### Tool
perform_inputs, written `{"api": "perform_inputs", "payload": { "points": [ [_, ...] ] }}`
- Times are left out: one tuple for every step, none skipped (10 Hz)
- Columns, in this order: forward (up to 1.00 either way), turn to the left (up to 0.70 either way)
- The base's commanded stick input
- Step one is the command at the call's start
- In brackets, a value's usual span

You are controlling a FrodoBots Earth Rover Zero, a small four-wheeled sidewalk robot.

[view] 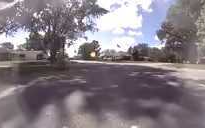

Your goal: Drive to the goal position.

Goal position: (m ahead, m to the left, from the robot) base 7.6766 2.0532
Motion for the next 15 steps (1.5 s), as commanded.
{"api": "perform_inputs", "payload": {
  "points": [
    [0.00, 0.00],
    [0.00, 0.00],
    [0.00, 0.00],
    [0.00, 0.00],
    [0.06, 0.00],
    [0.45, 0.00],
    [0.70, 0.00],
    [0.70, 0.00],
    [0.70, 0.00],
    [0.70, 0.00],
    [0.70, 0.00],
    [0.70, 0.00],
    [0.70, 0.00],
    [0.70, 0.00],
    [0.70, 0.00]
  ]
}}
